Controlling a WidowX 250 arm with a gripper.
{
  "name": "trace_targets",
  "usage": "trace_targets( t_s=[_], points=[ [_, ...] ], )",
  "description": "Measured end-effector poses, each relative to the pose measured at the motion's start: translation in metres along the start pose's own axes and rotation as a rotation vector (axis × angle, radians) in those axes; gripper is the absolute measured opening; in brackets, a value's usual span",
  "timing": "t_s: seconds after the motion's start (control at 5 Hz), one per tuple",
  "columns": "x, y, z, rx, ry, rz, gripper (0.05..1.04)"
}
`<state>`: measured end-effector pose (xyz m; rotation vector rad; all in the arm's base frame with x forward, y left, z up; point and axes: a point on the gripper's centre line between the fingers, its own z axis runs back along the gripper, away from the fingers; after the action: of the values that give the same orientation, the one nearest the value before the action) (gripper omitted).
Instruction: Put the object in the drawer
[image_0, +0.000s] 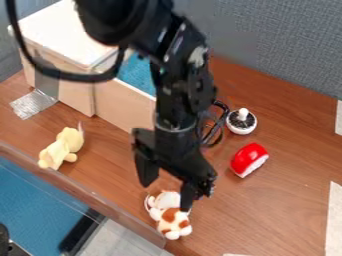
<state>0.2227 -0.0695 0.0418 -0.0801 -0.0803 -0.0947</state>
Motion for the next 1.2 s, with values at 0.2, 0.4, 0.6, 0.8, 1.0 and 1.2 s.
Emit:
trace_targets(
  t_s=[0.2, 0.4, 0.6, 0.8, 1.0, 1.2],
  points=[
    [-0.007, 0.003, -0.032, 0.037, 0.085, 0.025, 1.003],
    [-0.005, 0.006, -0.052, 0.072, 0.119, 0.013, 0.999],
    [0.004, 0.01, -0.055, 0.067, 0.101, 0.048, 0.95],
    [0.005, 0.012, -0.052, 0.054, 0.119, 0.032, 0.672],
    [0.021, 0.011, -0.008, 0.036, 0.04, -0.047, 0.5],
    [0.045, 0.015, 0.038, 0.034, -0.035, -0.118, 0.48]
  ],
)
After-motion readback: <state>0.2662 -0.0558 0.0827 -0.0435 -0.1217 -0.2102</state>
